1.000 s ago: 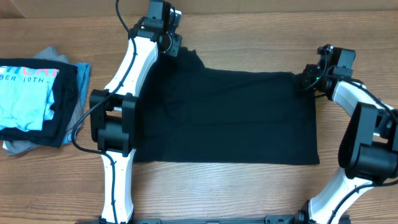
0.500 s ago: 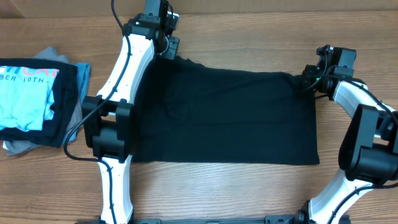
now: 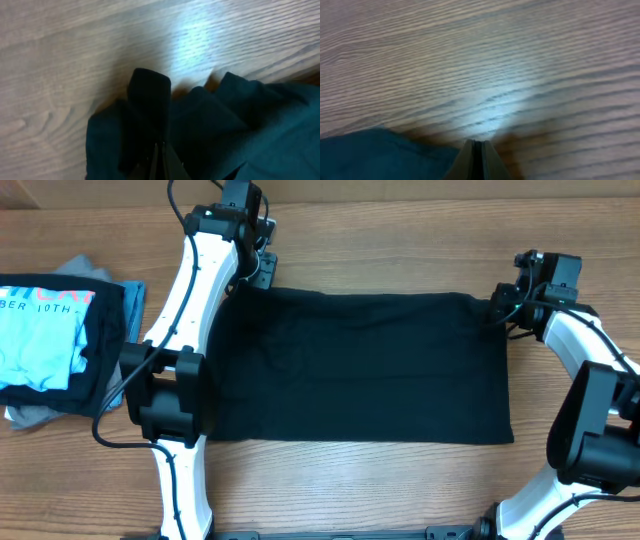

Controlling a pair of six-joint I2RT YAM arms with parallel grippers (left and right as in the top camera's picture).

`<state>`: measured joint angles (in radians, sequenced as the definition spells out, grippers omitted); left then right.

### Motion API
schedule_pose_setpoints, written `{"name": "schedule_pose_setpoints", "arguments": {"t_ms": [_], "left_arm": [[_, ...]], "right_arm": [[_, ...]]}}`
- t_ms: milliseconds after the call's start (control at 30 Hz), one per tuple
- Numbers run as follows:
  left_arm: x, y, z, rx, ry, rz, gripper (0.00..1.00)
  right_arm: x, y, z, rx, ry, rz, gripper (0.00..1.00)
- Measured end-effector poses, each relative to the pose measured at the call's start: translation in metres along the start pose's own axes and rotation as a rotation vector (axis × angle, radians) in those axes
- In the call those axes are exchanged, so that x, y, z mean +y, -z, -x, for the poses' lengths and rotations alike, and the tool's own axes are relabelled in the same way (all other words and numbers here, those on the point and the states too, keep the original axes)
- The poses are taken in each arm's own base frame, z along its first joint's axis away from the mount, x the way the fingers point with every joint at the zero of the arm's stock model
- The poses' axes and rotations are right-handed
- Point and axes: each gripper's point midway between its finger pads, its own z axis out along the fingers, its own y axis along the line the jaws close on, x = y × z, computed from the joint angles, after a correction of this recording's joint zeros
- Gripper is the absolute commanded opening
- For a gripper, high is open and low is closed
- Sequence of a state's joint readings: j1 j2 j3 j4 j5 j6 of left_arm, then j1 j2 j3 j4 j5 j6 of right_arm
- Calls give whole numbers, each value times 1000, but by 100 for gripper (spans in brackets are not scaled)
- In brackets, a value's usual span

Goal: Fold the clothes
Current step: 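Fold the left side inward toward the center with the left gripper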

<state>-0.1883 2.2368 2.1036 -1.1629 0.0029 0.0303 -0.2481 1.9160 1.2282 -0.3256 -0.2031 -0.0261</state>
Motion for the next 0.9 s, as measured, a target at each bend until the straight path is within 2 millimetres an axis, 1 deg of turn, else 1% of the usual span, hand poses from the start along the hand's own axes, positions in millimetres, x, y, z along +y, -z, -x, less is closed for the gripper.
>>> {"name": "schedule_pose_setpoints", "arguments": {"t_ms": [167,233,367,433,500,700,800,900], "left_arm": [[11,1,-18,72,83,5,4],[15,1,-23,91,110,6,4],[16,2,-32,128,147,6,4],[15,3,-40,159,161,1,4],[13,5,-47,189,180,-2,4],[12,9,-60,243,211,-1,4],[11,19,-62,240,229,0,4],[10,38,-61,210,240,-2,4]], "right_arm": [[-13,4,-4,16,-46,-5,4],[-15,8,-5,21,-61,4,4],[-13,17,-4,25,-73,21,4],[-11,20,-5,32,-76,26,4],[-9,21,-9,48,-81,36,4],[-4,22,-21,96,-111,64,4],[-2,24,-28,128,-127,69,4],[-1,28,-35,156,-144,69,4]]}}
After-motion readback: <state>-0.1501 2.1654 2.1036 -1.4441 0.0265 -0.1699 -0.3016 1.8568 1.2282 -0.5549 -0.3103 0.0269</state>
